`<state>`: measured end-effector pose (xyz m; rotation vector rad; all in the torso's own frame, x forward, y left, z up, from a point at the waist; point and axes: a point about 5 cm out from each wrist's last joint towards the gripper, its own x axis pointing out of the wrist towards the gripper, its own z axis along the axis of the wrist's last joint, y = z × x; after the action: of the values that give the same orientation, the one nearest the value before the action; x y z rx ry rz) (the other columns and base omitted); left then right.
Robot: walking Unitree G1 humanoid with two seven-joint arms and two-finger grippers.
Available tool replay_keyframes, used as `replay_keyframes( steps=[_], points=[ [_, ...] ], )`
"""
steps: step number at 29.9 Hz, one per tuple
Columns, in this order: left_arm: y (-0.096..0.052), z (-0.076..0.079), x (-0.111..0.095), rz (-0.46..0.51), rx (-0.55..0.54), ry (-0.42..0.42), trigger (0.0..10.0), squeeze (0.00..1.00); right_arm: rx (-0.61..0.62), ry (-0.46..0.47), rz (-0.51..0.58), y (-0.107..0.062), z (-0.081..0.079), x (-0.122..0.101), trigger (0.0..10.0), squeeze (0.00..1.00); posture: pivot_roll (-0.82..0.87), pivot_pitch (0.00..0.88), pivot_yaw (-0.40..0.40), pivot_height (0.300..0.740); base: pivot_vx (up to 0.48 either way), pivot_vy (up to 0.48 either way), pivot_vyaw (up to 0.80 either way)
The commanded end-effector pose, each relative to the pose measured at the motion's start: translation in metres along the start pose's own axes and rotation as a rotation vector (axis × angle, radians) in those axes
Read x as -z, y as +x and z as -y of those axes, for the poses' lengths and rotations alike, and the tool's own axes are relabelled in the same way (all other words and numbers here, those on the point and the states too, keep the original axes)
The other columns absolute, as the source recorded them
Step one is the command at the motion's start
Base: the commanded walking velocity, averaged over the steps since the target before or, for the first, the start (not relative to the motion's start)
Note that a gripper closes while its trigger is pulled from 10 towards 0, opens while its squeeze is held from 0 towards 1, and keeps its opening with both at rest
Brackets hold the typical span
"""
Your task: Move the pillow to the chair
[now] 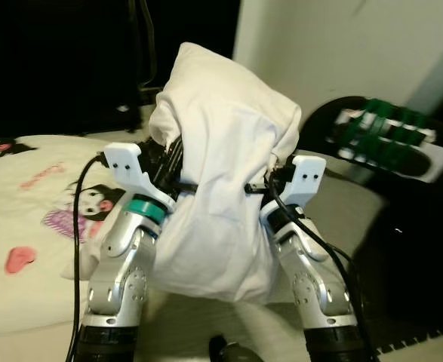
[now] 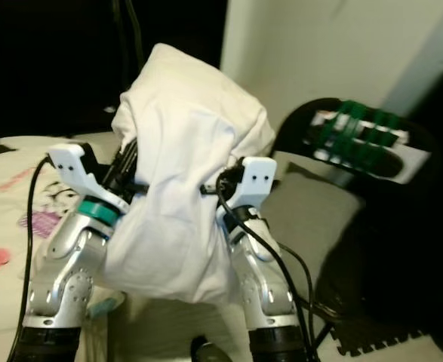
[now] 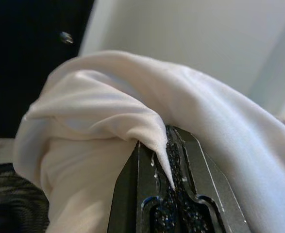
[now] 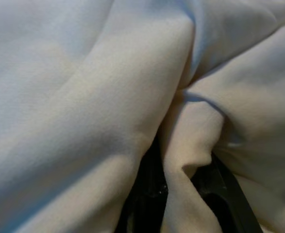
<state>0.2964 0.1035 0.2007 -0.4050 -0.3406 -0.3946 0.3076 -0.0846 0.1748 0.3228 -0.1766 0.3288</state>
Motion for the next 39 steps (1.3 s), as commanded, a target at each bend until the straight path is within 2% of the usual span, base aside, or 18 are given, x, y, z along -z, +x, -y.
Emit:
replay_keyframes(
  steps=[1, 12, 20, 24, 30, 39],
  points=[
    [0.004, 0.024, 0.003, -0.009, 0.142, -0.040, 10.0, 0.00, -0.126, 0.044, 0.037, 0.004, -0.036, -0.004, 10.0, 0.00, -0.01, 0.062, 0.050, 0.740, 0.000, 0.000, -0.80],
    [0.001, 0.033, -0.002, 0.006, 0.210, -0.124, 10.0, 0.00, -0.134, 0.042, 0.044, 0.005, -0.037, -0.007, 10.0, 0.00, -0.01, 0.062, 0.048, 0.740, 0.000, 0.000, -0.80],
    [-0.002, 0.036, -0.001, -0.005, 0.239, -0.145, 10.0, 0.00, -0.135, 0.040, 0.041, 0.004, -0.037, -0.006, 10.0, 0.00, -0.01, 0.063, 0.049, 0.740, 0.000, 0.000, -0.80],
    [-0.002, 0.034, 0.001, -0.015, 0.225, -0.127, 10.0, 0.00, -0.131, 0.036, 0.038, 0.004, -0.037, -0.005, 10.0, 0.00, -0.01, 0.063, 0.049, 0.740, 0.000, 0.000, -0.80],
    [-0.002, 0.023, 0.006, -0.051, 0.161, -0.047, 10.0, 0.00, -0.117, 0.027, 0.029, 0.002, -0.032, -0.003, 10.0, 0.00, -0.01, 0.063, 0.050, 0.740, 0.000, 0.000, -0.80],
    [-0.002, 0.018, 0.009, -0.067, 0.138, -0.013, 10.0, 0.00, -0.115, 0.016, 0.025, 0.001, -0.031, -0.003, 10.0, 0.00, -0.01, 0.063, 0.050, 0.740, 0.000, 0.000, -0.80]
  ],
)
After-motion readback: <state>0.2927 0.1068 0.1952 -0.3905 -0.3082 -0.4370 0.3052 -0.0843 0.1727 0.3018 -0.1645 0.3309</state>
